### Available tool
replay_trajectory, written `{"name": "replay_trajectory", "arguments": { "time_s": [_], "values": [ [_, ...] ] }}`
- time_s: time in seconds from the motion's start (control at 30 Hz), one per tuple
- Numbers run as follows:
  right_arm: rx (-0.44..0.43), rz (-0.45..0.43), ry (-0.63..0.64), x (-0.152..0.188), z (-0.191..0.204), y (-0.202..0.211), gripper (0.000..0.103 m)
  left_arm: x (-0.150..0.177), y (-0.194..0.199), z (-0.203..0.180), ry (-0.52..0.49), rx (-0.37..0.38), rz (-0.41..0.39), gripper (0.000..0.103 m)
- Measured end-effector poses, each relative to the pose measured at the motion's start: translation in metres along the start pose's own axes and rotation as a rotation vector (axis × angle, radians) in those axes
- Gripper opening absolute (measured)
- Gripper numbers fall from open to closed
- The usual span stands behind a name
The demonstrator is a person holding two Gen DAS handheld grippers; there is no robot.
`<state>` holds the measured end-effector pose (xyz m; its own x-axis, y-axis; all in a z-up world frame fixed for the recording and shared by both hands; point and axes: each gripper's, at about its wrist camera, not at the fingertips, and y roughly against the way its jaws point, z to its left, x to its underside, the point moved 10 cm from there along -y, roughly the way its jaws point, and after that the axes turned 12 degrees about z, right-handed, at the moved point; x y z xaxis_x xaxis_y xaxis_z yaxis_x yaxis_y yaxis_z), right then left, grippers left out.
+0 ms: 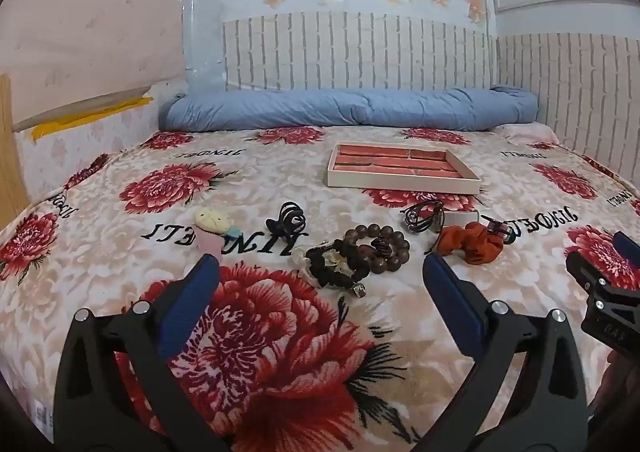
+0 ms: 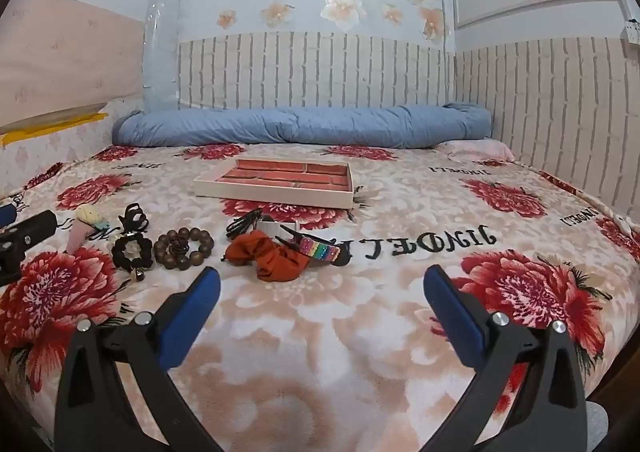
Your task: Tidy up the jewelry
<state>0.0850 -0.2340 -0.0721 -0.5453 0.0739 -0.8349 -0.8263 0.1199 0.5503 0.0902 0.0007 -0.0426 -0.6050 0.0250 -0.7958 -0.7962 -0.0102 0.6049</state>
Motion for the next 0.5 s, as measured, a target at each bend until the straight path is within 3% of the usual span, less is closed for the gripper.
{"name": "replay_trajectory", "arguments": {
  "time_s": [0.5],
  "values": [
    [0.001,-0.048,0.012,-0.004,0.000,0.014,0.099,-0.002,0.007,-0.001,0.009,0.011,-0.016,0.098]
  ]
}}
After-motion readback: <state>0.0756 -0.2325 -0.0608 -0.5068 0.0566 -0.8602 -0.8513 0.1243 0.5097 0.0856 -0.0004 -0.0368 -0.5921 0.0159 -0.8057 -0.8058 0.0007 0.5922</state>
